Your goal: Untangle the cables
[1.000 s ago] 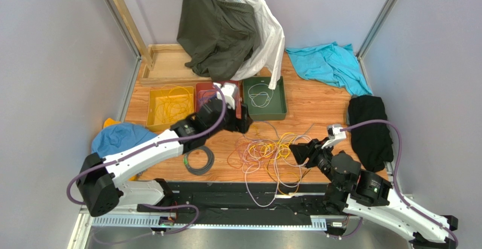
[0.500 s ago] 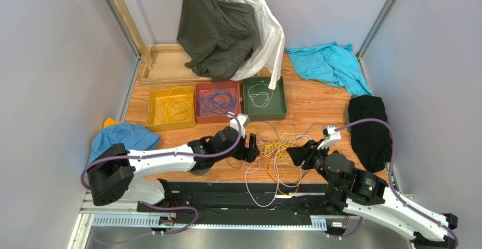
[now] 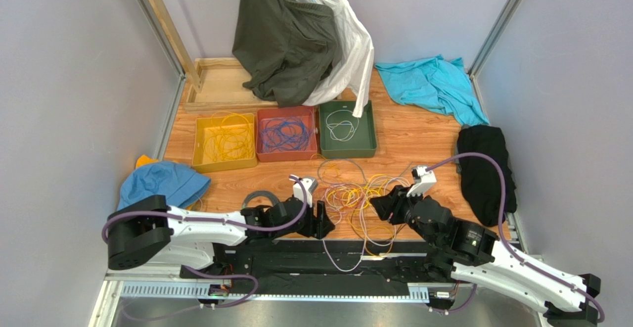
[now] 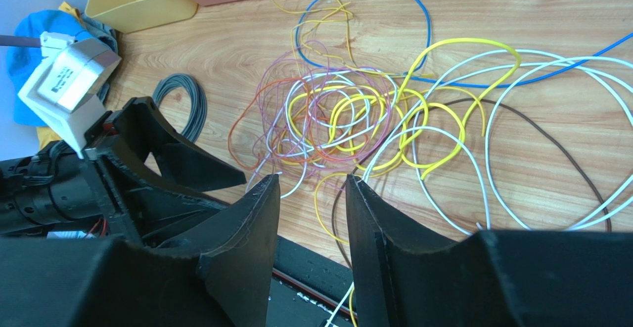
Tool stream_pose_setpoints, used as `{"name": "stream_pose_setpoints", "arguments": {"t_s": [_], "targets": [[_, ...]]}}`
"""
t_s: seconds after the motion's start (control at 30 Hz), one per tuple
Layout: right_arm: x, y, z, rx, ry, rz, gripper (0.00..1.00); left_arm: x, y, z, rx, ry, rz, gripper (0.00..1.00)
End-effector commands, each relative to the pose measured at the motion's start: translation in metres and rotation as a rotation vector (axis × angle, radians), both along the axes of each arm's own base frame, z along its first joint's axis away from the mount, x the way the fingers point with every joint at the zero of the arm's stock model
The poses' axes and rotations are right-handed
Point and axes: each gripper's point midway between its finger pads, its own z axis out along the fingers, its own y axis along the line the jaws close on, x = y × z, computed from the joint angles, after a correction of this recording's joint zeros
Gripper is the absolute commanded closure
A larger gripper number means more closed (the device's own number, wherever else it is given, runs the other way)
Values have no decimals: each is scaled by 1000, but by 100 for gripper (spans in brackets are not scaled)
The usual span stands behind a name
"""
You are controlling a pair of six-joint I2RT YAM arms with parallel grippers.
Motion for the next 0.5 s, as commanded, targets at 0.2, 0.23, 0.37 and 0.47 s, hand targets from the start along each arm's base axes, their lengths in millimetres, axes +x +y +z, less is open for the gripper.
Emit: {"name": "stream_pose_setpoints", "arguments": {"t_s": [0.2,0.23,0.37,0.47], "targets": [[1,7,10,47,-10,2,59,-10,-25,-19,-35,71,-8,58],[2,6,11,49,-13,-3,59,-11,-25,-19,-38,71,-11,68],[2,7,12,51,-17,0,59,-14,-20,-12,-38,61,-17,74],[2,7,13,53,-17,1,59,-13,-12,2,-42,37,-9,99]]}}
